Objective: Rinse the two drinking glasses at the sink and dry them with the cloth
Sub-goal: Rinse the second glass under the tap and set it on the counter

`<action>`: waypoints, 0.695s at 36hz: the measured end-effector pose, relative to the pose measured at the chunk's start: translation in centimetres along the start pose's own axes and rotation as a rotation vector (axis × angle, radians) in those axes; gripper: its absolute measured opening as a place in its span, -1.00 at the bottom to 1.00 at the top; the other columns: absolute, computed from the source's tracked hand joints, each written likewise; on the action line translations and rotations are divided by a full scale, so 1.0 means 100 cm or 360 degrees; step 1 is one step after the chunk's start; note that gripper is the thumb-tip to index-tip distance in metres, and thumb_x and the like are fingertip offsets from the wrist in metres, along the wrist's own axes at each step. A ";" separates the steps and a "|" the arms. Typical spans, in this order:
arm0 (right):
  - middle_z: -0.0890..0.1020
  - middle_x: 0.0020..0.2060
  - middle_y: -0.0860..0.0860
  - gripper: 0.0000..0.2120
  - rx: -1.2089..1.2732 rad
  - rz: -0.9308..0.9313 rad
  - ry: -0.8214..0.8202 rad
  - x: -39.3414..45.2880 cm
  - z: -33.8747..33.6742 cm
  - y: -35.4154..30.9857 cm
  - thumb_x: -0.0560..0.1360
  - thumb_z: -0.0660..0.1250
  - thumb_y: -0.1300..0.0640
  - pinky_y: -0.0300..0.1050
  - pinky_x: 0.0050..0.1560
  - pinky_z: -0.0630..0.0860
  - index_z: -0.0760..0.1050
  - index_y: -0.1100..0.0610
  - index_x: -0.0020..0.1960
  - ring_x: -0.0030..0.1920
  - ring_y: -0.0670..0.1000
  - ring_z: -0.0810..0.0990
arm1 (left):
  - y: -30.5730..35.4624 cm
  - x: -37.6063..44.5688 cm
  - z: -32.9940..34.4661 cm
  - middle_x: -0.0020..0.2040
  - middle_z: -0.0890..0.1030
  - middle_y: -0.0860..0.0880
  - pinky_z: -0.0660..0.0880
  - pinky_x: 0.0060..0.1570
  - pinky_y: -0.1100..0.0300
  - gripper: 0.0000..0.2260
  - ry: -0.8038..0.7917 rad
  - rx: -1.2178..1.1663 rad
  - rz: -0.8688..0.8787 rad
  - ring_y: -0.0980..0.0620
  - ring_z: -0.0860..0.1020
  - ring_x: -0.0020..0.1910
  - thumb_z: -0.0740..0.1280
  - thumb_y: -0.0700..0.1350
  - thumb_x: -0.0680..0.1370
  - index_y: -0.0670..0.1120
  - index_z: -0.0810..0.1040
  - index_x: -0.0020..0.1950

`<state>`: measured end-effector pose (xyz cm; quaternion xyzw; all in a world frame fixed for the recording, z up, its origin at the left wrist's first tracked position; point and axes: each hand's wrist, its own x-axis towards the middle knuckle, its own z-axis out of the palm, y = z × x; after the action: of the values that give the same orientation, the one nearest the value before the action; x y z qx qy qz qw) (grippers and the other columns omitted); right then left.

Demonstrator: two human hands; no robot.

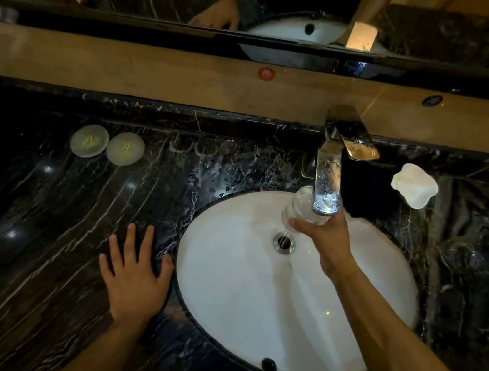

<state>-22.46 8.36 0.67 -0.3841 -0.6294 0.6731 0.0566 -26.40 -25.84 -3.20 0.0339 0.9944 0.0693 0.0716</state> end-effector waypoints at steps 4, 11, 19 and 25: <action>0.63 0.19 -0.06 -0.26 0.0315 0.0272 -0.0082 0.000 -0.006 -0.001 0.28 0.59 0.26 0.16 0.11 0.56 0.40 -0.17 0.33 0.20 0.06 0.59 | -0.001 0.001 0.001 0.60 0.15 -0.10 0.01 0.48 -0.30 -0.37 0.0010 0.0003 0.0004 -0.24 0.04 0.57 -0.03 0.26 0.56 0.06 0.18 0.59; 0.62 0.17 0.05 -0.39 0.0547 0.0502 -0.0214 -0.006 -0.009 0.000 0.28 0.55 0.00 0.07 -0.07 0.59 0.46 -0.09 0.30 0.14 0.11 0.61 | -0.001 0.000 0.001 0.61 0.13 -0.09 -0.02 0.49 -0.29 -0.37 -0.0004 0.0008 -0.0001 -0.22 0.02 0.58 -0.05 0.28 0.56 0.07 0.15 0.59; 0.66 0.11 -0.04 -0.27 -0.0050 0.0045 -0.0044 -0.005 -0.014 -0.002 0.25 0.64 0.24 -0.03 0.10 0.58 0.41 -0.04 0.31 0.07 -0.01 0.66 | 0.001 0.000 0.000 0.60 0.15 -0.10 0.00 0.48 -0.30 -0.37 0.0015 -0.0008 0.0001 -0.24 0.05 0.57 -0.02 0.26 0.55 0.05 0.18 0.59; 0.41 0.15 -0.05 -0.19 -0.1053 -0.0293 -0.0003 -0.011 -0.025 -0.009 0.21 0.65 0.10 -0.12 0.08 0.37 0.37 0.02 0.37 0.19 0.04 0.43 | -0.001 0.000 0.000 0.60 0.14 -0.09 -0.02 0.48 -0.28 -0.37 0.0007 -0.0013 -0.0007 -0.23 0.03 0.58 -0.03 0.27 0.55 0.06 0.17 0.59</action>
<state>-20.59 9.89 2.19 -0.3227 -0.8457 0.4249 -0.0109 -26.39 -25.90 -3.26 0.0314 0.9944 0.0733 0.0695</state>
